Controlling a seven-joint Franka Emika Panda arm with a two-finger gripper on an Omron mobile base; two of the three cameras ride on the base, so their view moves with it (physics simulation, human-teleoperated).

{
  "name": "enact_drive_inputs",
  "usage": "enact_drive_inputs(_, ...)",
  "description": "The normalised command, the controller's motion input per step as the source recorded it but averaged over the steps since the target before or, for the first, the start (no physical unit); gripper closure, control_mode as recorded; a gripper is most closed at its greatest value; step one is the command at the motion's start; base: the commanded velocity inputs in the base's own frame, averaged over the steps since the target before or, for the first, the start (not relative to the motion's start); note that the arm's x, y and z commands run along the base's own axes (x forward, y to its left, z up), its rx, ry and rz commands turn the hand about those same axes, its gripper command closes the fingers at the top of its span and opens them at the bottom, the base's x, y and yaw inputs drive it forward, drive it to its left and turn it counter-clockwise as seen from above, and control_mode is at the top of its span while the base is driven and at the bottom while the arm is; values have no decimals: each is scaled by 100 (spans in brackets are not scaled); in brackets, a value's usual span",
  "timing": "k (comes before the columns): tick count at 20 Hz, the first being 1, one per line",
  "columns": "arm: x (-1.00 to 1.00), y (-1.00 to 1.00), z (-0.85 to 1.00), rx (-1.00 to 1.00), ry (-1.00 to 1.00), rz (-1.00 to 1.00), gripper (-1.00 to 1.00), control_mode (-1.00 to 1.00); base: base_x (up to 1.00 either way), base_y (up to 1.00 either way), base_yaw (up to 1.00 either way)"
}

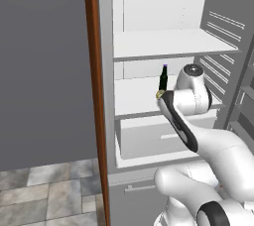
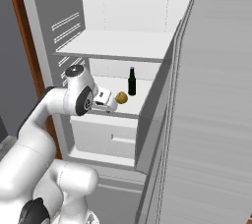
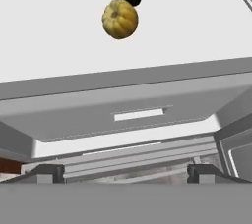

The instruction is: Pick squash from the fridge and place it on the plate on the counter.

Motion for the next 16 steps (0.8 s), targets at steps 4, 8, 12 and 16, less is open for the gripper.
enact_drive_inputs(4,23,-26,0,0,-6,0,-100,-100,0,0,0)
enact_drive_inputs(8,10,-8,10,0,-9,0,-100,-100,0,0,0)
enact_drive_inputs(12,18,-8,26,0,-6,0,-100,-100,0,0,0)
enact_drive_inputs(16,38,-1,14,0,2,0,-100,-100,0,0,0)
